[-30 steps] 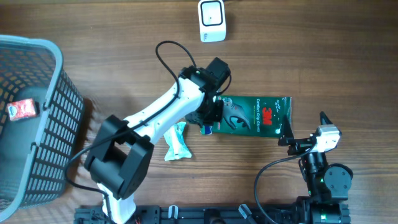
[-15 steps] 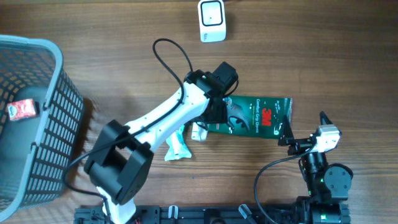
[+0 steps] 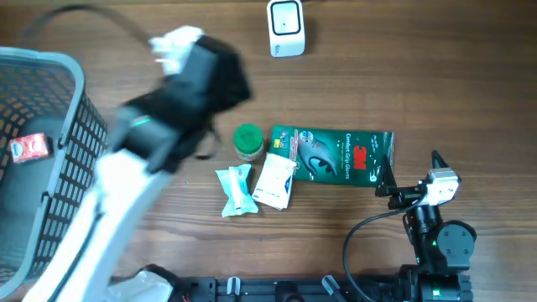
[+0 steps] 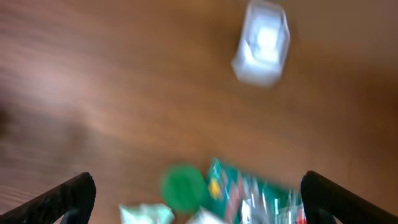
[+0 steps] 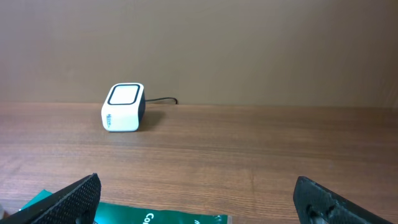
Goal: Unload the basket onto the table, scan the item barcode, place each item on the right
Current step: 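Place the white box on the table beside the pouch, then reach into the basket and grasp the red Kleenex tissue pack, then place the red Kleenex pack on the table left of the pouch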
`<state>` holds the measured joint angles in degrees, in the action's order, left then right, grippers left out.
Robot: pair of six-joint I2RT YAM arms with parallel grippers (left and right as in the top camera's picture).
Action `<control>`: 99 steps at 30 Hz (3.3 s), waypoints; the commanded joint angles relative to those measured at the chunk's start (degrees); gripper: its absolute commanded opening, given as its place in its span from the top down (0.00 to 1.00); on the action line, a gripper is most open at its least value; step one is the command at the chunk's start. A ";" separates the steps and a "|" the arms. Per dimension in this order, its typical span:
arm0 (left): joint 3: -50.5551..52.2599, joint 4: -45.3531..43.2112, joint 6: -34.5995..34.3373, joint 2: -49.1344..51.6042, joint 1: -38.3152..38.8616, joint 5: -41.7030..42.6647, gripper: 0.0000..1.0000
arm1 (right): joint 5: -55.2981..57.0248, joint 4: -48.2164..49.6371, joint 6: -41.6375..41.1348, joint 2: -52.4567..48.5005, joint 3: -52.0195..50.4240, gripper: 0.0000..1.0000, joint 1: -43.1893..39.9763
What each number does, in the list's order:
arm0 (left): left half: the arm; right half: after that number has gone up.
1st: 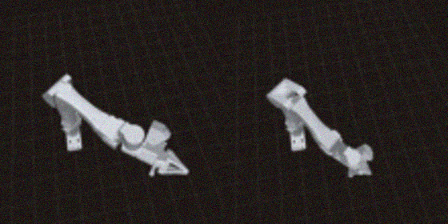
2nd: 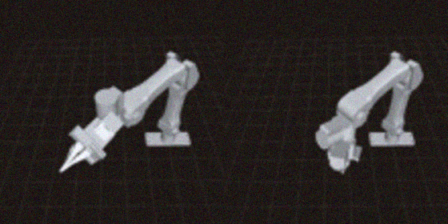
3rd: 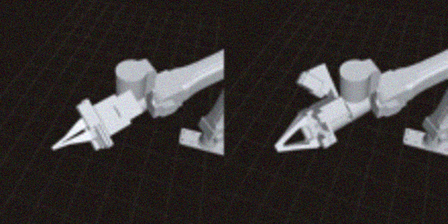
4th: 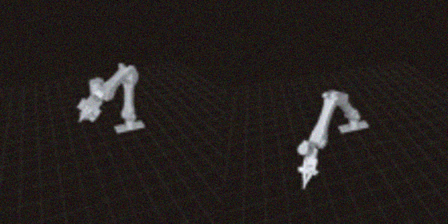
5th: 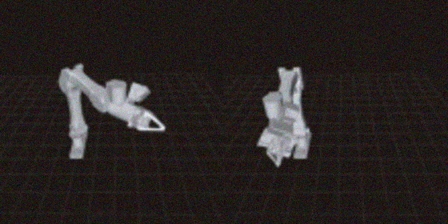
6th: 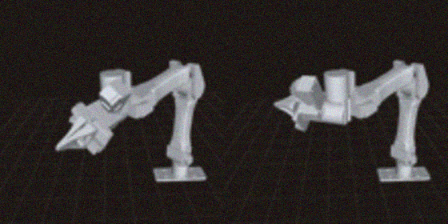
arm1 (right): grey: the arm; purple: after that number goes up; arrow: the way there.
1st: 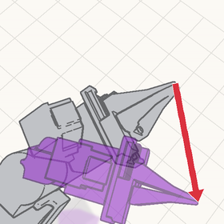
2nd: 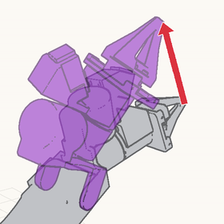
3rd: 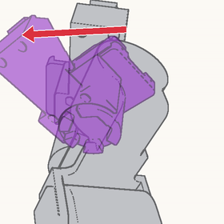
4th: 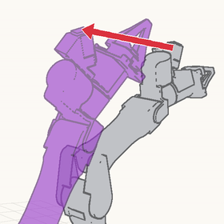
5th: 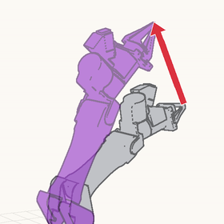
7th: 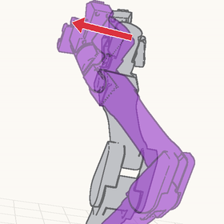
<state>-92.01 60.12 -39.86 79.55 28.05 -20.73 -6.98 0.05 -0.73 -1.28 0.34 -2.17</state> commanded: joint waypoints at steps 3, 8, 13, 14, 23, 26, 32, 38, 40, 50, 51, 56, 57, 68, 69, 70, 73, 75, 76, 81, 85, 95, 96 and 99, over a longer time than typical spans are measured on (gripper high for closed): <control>-1.18 0.61 -4.33 -14.58 -26.99 -3.72 0.00 | 0.66 0.31 0.59 0.26 -0.04 0.00 0.35; -1.01 1.95 -4.11 -13.03 -51.71 0.81 0.00 | 0.66 0.31 0.61 0.26 -0.04 0.00 0.35; -1.01 4.28 -4.11 -1.33 -66.01 11.43 0.00 | 0.66 0.33 0.59 0.26 -0.04 0.00 0.35; -0.98 4.74 -4.09 1.81 -66.95 11.76 0.00 | 0.66 0.31 0.61 0.26 -0.04 0.00 0.35; -0.87 -1.99 -4.09 23.26 -67.56 10.38 0.00 | 0.66 0.33 0.59 0.26 -0.04 0.00 0.35; -0.87 -5.49 -4.13 29.31 -67.56 8.94 0.00 | 0.66 0.33 0.61 0.26 -0.04 0.00 0.35; 0.04 -12.57 -4.33 34.75 -67.56 5.25 0.00 | 0.66 0.33 0.61 0.26 -0.04 0.00 0.35; 4.35 -20.22 -4.35 36.72 -67.56 5.27 0.00 | 0.66 0.31 0.61 0.26 -0.04 0.00 0.35; 5.16 -21.62 -4.37 37.79 -67.56 5.33 0.00 | 0.66 0.31 0.59 0.26 -0.04 0.00 0.35; 5.77 -21.24 -4.33 42.34 -67.54 6.01 0.61 | 0.66 0.33 0.61 0.26 -0.04 0.00 0.35; 5.75 -20.61 -4.31 42.27 -67.56 6.84 0.76 | 0.66 0.33 0.59 0.26 -0.04 0.00 0.35; 5.75 -17.38 -4.33 39.52 -67.54 9.64 0.96 | 0.66 0.33 0.61 0.26 -0.04 0.00 0.35; 5.75 -16.92 -4.33 37.83 -67.54 9.84 0.96 | 0.66 0.31 0.61 0.26 -0.04 0.00 0.35; 3.28 -11.52 -4.35 -5.53 -65.40 37.99 0.96 | 0.66 0.31 0.61 0.26 -0.04 0.00 0.35; 3.28 -9.53 -4.33 -9.18 -62.73 39.63 0.96 | 0.66 0.31 0.59 0.26 -0.04 0.00 0.35; 3.28 -7.15 -4.31 -12.00 -58.75 39.41 0.96 | 0.66 0.33 0.61 0.26 -0.04 0.00 0.35; 4.92 0.22 -3.87 -16.13 -40.50 37.94 0.96 | 0.66 0.31 0.59 0.26 -0.04 0.00 0.35; 8.26 2.80 -3.93 -15.76 -26.32 28.85 0.96 | 0.66 0.31 0.59 0.26 -0.04 0.00 0.35; 10.16 2.73 -4.20 -15.28 -21.29 24.09 0.96 | 0.66 0.33 0.61 0.26 -0.04 0.00 0.35; 22.77 1.60 -24.00 -7.85 -3.58 0.48 0.89 | 0.66 0.31 0.59 0.26 -0.04 0.00 0.35; 31.06 -5.07 -30.29 1.40 -2.40 2.49 0.90 | 0.66 0.33 0.61 0.26 -0.04 0.00 0.35; 31.54 -12.87 -29.77 12.63 -4.44 8.52 0.00 | 0.66 0.31 0.61 0.26 -0.04 0.00 0.35; 29.99 -12.52 -28.68 10.62 -5.27 8.50 0.00 | 0.66 0.31 0.61 0.26 -0.04 0.00 0.35; 23.45 -12.57 -22.53 3.96 -6.69 6.93 0.00 | 0.66 0.31 0.59 0.26 -0.04 0.01 0.35</control>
<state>-61.21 47.88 -67.75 91.18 22.81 -11.94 -6.98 0.05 -0.73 -1.26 0.36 -2.17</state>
